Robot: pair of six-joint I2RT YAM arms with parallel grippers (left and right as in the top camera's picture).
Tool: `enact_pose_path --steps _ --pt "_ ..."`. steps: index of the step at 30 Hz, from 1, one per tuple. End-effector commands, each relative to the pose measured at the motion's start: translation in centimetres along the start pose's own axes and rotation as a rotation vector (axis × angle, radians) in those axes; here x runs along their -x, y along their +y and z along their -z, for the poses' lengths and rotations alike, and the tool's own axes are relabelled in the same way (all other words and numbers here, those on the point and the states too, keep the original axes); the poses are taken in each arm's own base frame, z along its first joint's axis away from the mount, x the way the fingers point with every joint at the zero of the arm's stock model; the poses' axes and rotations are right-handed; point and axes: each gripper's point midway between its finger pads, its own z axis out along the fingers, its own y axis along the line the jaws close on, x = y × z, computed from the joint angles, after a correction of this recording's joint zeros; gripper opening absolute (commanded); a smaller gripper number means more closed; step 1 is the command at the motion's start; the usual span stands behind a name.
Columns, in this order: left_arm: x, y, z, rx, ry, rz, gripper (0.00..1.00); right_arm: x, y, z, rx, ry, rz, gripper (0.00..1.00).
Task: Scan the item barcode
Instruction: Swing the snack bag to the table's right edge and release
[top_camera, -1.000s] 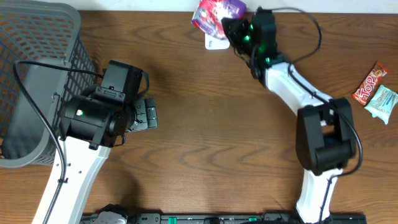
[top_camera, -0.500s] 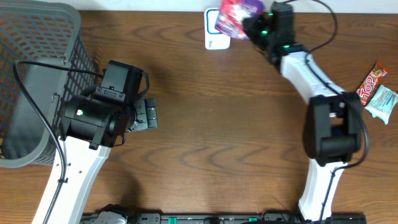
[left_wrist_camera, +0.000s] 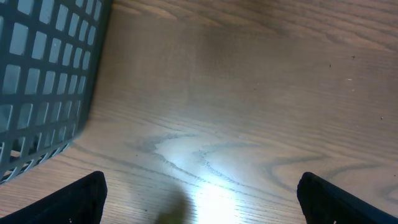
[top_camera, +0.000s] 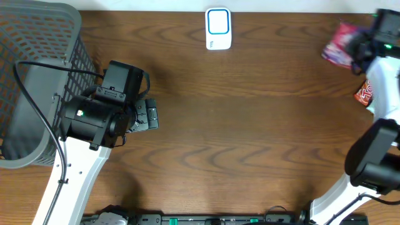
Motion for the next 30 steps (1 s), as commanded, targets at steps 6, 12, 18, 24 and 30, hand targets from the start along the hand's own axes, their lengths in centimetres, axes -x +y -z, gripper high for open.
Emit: enact_pose_path --steps 6,12,18,24,30 --pt "-0.1 0.2 -0.1 0.008 0.005 0.002 0.98 2.0 -8.3 -1.2 -0.128 0.037 -0.003 0.99" --pt "-0.1 0.2 -0.1 0.008 0.005 0.001 0.98 -0.9 -5.8 -0.8 0.047 0.189 -0.015 0.99" --pt "-0.1 0.2 -0.1 0.008 0.005 0.002 0.98 -2.9 -2.4 3.6 0.265 0.322 -0.039 0.99" --pt "-0.1 0.2 -0.1 0.008 0.005 0.002 0.98 -5.0 -2.2 11.8 0.327 0.404 0.03 0.99" --pt "-0.1 0.2 -0.1 0.008 0.005 0.002 0.98 -9.4 -2.3 18.7 0.349 0.453 0.088 0.99"
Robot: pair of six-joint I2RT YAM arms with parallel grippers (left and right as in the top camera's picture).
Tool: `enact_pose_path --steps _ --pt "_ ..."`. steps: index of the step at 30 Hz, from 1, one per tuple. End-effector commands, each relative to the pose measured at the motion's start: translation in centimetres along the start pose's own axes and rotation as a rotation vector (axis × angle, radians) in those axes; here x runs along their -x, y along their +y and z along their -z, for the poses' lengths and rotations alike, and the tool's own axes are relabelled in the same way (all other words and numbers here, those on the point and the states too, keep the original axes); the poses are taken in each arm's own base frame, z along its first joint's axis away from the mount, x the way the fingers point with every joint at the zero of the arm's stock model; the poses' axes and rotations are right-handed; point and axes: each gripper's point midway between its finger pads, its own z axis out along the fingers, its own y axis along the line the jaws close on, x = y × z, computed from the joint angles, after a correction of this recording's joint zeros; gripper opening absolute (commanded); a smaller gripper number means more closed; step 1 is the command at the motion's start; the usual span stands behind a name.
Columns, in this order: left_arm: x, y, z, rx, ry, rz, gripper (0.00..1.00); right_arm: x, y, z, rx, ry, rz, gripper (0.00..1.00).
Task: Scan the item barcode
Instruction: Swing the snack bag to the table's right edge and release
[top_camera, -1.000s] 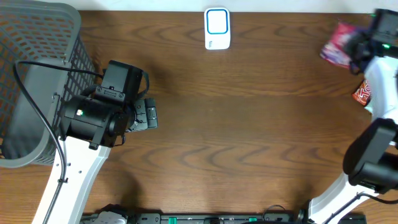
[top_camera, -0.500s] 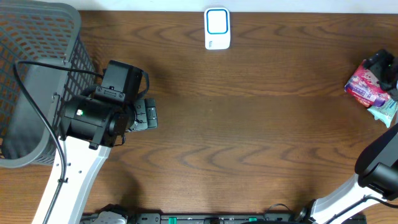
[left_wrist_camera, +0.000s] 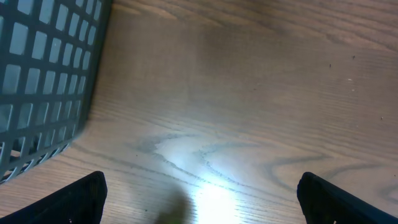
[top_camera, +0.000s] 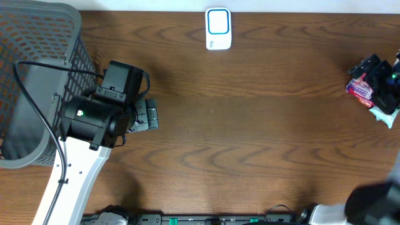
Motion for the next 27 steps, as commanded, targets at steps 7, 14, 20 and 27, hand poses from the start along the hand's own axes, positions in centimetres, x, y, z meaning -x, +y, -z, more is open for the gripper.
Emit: enact_pose_path --steps 7,14,20,27 --pt "-0.1 0.2 -0.1 0.008 0.006 0.002 0.98 -12.0 1.6 0.9 0.071 0.124 0.137 0.99" --pt "-0.1 0.2 -0.1 0.008 0.006 0.002 0.98 -21.5 -2.2 1.0 -0.022 0.389 0.105 0.99" --pt "-0.1 0.2 -0.1 0.008 0.006 0.001 0.98 -23.5 -3.7 0.3 -0.065 0.469 0.077 0.99" --pt "-0.1 0.2 -0.1 0.008 0.006 0.001 0.98 -23.7 -4.1 0.2 -0.077 0.473 0.088 0.99"
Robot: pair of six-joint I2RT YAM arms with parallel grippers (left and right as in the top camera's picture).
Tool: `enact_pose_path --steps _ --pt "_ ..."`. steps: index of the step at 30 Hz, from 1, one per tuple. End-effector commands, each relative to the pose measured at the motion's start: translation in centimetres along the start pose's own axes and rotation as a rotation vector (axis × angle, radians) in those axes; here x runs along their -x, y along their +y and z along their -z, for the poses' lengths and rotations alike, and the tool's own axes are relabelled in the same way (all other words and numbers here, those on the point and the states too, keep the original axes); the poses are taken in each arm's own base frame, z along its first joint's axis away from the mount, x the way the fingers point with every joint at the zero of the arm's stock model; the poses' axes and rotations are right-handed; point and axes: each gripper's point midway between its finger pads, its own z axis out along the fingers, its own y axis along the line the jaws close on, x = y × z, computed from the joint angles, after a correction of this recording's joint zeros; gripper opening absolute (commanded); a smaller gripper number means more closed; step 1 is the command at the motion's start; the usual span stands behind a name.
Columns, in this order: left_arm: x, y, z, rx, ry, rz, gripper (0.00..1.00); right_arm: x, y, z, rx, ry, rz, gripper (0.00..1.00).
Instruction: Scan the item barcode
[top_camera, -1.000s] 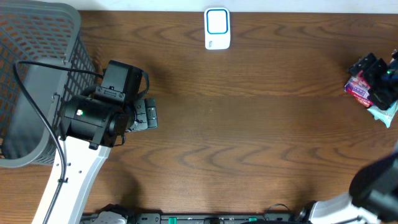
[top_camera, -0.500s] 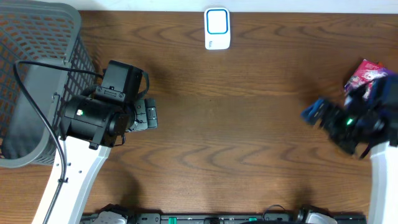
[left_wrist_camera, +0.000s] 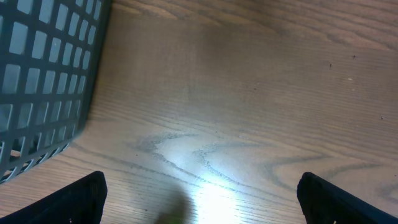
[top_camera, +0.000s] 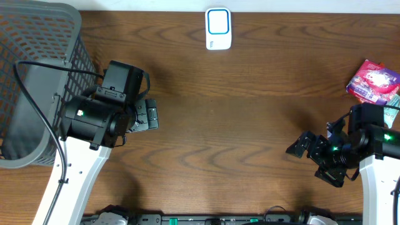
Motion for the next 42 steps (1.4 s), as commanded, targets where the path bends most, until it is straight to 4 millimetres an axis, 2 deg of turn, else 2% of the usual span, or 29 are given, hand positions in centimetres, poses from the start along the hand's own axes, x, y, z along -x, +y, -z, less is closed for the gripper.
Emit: enact_pose_path --steps 1,9,15,21,26,31,36,42 --pt "-0.1 0.2 -0.1 0.007 0.004 0.002 0.98 0.0 -0.4 -0.1 -0.027 -0.004 0.02 0.99" --pt "-0.1 0.2 -0.1 0.007 0.004 0.002 0.98 0.0 -0.5 -0.1 -0.03 -0.006 0.026 0.99" --pt "-0.1 0.2 -0.1 0.007 0.004 0.002 0.98 0.6 -0.1 -0.1 -0.011 -0.032 0.121 0.99" --pt "-0.1 0.2 -0.1 0.007 0.004 0.002 0.98 1.5 1.3 0.8 0.05 -0.131 0.231 0.99" --pt "-0.1 0.2 -0.1 0.007 0.004 0.001 0.98 1.5 2.3 2.1 0.106 -0.225 0.278 0.99" --pt "-0.1 0.2 -0.1 0.007 0.004 0.002 0.98 1.8 4.5 3.2 0.168 -0.323 0.384 0.99" --pt "-0.1 0.2 -0.1 0.007 0.004 0.002 0.98 1.7 6.1 3.4 0.189 -0.356 0.534 0.99" --pt "-0.1 0.2 -0.1 0.007 0.004 0.002 0.98 1.4 7.2 3.4 0.221 -0.359 0.599 0.99"
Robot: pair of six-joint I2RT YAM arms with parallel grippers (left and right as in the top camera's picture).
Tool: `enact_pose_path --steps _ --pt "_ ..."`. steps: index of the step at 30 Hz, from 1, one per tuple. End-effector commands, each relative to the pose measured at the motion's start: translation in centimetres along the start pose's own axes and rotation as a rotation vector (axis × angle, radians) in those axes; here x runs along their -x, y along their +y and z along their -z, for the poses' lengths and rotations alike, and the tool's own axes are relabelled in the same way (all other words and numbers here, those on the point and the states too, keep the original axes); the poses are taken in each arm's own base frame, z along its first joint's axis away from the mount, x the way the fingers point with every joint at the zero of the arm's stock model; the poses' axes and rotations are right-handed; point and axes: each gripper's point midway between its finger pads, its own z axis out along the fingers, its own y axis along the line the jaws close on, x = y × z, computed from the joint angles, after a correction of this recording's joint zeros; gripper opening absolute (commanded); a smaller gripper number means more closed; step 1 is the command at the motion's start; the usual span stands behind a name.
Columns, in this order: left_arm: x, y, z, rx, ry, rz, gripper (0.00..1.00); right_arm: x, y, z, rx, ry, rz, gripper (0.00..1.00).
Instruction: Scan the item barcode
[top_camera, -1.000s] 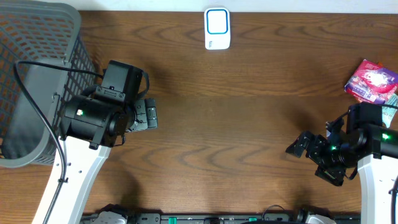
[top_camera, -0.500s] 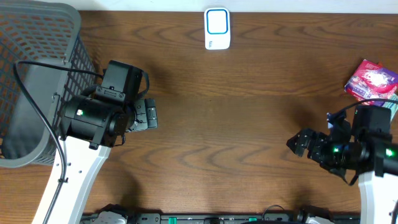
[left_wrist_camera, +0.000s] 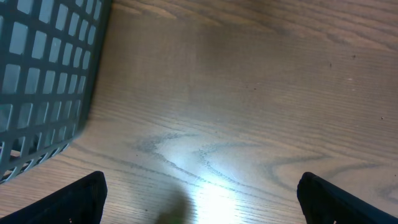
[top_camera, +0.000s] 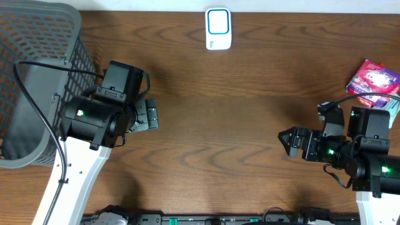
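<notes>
A pink snack packet [top_camera: 374, 78] lies flat at the table's right edge. The white barcode scanner [top_camera: 218, 28] stands at the far middle edge. My right gripper [top_camera: 289, 141] hovers over bare wood, left of and nearer than the packet, pointing left; it looks open and holds nothing. My left gripper [top_camera: 152, 115] rests beside the basket, and in the left wrist view that gripper [left_wrist_camera: 202, 196] is open with only lit wood between its fingertips [left_wrist_camera: 87, 193].
A grey mesh basket [top_camera: 37, 75] fills the far left corner, its wall [left_wrist_camera: 43, 74] close to my left gripper. A teal item [top_camera: 394, 106] peeks out at the right edge beside the packet. The brown wooden table [top_camera: 237, 94] lies between the arms.
My right arm has shifted slightly left and turned, its gripper now pointing left near the table's right middle. The packet and my left arm have not moved.
My right gripper was at the far right corner by the pink packet, then over the packet lower along the right edge. Later the packet lay alone at the right edge with the gripper away from it, empty. Now the gripper sits a little further left.
</notes>
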Motion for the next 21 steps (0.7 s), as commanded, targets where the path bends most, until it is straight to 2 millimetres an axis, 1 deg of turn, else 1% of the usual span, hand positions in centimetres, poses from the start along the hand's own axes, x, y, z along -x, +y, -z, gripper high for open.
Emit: enact_pose_path --steps 1,4,9,13,16,21 --pt "-0.1 0.2 -0.1 0.007 0.004 0.002 0.98 -0.1 1.1 -0.1 0.053 0.001 0.059 0.99" --pt "-0.1 0.2 -0.1 0.007 0.004 0.002 0.98 0.0 2.1 -0.1 0.096 -0.008 0.132 0.99" --pt "-0.1 0.2 -0.1 0.007 0.004 0.002 0.98 -0.2 2.9 -0.2 0.122 0.001 0.179 0.99" --pt "-0.1 0.2 -0.1 0.007 0.004 0.002 0.98 -0.4 4.2 0.0 0.168 -0.011 0.254 0.99" --pt "-0.1 0.2 -0.1 0.007 0.004 0.002 0.98 -0.5 5.1 0.4 0.186 -0.034 0.297 0.99" --pt "-0.1 0.2 -0.1 0.007 0.004 0.002 0.98 -0.2 6.8 1.8 0.221 -0.121 0.385 0.99"
